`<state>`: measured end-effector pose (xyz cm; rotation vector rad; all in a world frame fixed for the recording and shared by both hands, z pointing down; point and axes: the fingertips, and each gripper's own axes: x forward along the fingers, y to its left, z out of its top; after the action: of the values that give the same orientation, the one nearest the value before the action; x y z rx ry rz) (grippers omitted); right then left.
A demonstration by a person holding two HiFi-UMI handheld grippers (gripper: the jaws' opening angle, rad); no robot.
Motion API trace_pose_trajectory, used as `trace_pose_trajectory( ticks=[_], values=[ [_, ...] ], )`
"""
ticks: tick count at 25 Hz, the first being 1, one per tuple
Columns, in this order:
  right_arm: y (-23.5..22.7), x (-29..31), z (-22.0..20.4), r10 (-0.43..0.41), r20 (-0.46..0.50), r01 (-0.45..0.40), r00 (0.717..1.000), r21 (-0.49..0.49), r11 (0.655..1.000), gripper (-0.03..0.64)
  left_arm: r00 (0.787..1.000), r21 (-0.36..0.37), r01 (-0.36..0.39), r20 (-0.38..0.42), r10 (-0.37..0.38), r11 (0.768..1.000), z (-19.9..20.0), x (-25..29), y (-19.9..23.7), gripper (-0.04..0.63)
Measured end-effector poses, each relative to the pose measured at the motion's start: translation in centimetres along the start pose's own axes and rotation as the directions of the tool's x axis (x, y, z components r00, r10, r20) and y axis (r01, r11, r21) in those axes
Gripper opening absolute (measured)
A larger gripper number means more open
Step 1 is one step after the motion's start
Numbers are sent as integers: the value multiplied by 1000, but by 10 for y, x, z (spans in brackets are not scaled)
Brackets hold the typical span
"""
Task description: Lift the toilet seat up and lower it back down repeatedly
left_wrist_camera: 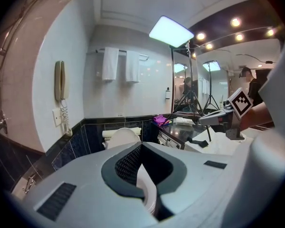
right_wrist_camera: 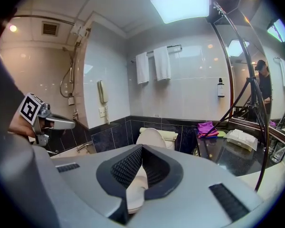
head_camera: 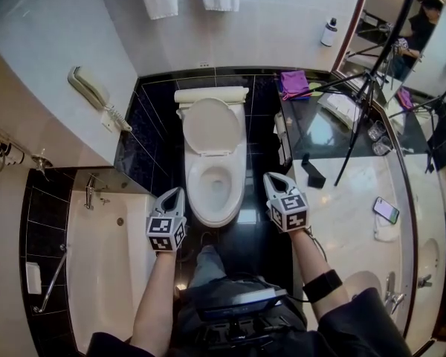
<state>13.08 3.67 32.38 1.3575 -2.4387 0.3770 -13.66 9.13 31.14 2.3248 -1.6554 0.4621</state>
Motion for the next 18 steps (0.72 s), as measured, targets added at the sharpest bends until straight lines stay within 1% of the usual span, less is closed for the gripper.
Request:
trace_pose_trajectory(
  ticks=[6,11,18],
  values=[
    [1,-1,-11,1,-18,-1,1000,-11,1000,18,1000,-6,-7,18,7,1000,0,-3,0,-6],
    [0,3,-17,-1,-31,1,1000,-15,1000,18,1000,-10,-3,5,3,1000,-6,1,-1,-5],
    [-2,32,-14,-15,-58,10,998,-94,995,20,1000,-18,19,-10,-19,1000,-10,25,6,-5]
  ],
)
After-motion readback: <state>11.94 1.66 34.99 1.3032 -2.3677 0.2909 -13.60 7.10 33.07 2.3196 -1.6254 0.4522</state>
